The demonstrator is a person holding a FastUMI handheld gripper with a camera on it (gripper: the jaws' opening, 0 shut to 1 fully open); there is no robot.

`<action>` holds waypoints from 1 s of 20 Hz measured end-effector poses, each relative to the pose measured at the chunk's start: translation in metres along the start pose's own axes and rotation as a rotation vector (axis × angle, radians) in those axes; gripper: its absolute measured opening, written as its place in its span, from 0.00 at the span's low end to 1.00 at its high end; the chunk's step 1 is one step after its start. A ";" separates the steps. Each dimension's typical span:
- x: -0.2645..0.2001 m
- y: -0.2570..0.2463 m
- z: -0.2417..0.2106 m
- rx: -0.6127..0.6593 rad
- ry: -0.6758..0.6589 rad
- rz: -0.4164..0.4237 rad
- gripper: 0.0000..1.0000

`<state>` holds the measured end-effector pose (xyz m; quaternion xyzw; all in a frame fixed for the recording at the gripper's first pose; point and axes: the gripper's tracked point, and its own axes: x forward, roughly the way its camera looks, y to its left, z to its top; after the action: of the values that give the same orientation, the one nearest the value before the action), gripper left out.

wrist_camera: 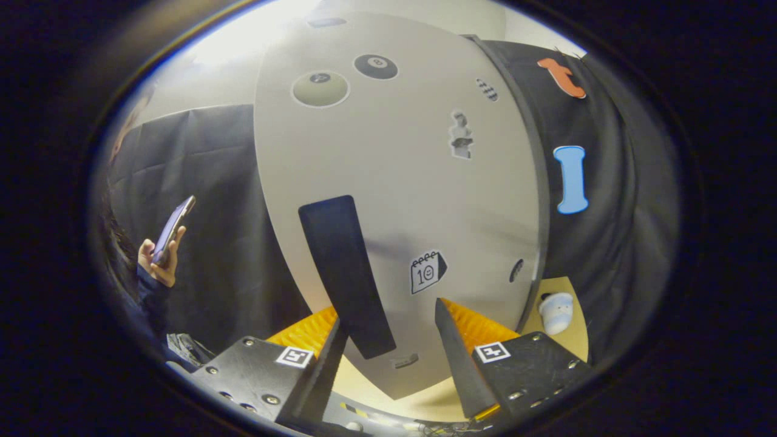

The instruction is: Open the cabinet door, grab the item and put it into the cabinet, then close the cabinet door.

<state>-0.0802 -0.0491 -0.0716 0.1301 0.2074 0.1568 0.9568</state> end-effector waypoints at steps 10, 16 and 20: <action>0.069 0.025 0.007 -0.031 0.021 0.051 0.84; 0.086 0.043 0.016 -0.098 -0.005 0.014 0.87; 0.085 0.051 0.016 -0.109 -0.014 -0.020 0.88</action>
<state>-0.0119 0.0244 -0.0717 0.0769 0.1931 0.1576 0.9654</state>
